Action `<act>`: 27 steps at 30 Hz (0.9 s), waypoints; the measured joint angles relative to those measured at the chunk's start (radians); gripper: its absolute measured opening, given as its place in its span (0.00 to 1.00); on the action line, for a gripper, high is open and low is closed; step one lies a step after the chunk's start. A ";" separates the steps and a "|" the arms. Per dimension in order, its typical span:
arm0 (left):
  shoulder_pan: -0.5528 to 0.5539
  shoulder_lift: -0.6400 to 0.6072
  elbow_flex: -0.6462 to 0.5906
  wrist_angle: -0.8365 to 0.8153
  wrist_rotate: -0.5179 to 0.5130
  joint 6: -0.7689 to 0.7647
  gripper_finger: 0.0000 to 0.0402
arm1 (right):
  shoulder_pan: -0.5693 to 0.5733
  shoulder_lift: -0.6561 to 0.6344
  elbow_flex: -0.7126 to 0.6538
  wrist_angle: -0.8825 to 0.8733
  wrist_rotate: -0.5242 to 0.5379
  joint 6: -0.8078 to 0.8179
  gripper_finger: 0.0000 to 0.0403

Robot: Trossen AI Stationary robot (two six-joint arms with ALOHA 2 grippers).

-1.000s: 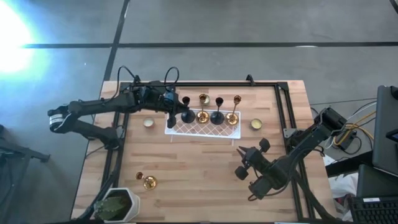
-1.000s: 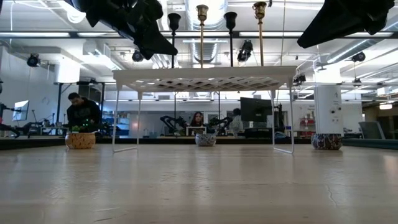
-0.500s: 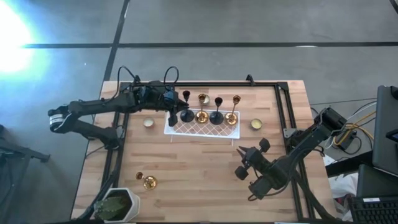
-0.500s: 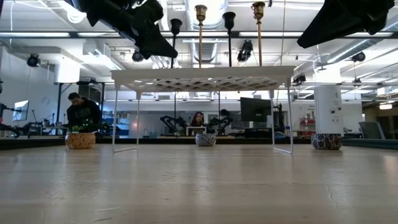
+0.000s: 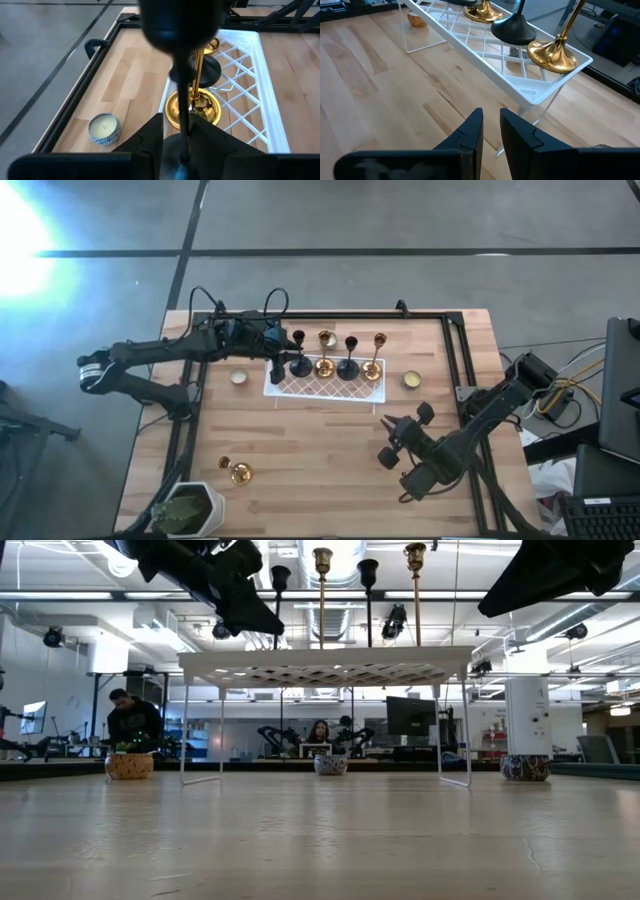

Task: Pick & Place candle stick holders
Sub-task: Put the black candle holder on the shelf, then put the golden candle holder on the shelf

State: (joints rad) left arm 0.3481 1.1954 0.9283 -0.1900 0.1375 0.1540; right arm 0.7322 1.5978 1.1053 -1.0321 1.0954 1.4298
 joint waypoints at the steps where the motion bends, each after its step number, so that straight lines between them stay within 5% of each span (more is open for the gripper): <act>1: 0.000 0.000 0.000 -0.006 0.000 -0.002 0.26 | 0.000 0.000 0.000 0.000 0.000 0.000 0.15; 16: 0.003 -0.004 0.000 -0.020 -0.013 -0.006 0.58 | 0.000 0.000 0.000 0.003 0.000 0.003 0.15; 27: 0.003 -0.060 0.122 -0.397 -0.103 0.008 0.59 | 0.000 0.000 0.000 0.003 -0.005 0.000 0.15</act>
State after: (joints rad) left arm 0.3515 1.1352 1.0500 -0.5865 0.0342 0.1616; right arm 0.7326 1.5978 1.1049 -1.0293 1.0908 1.4300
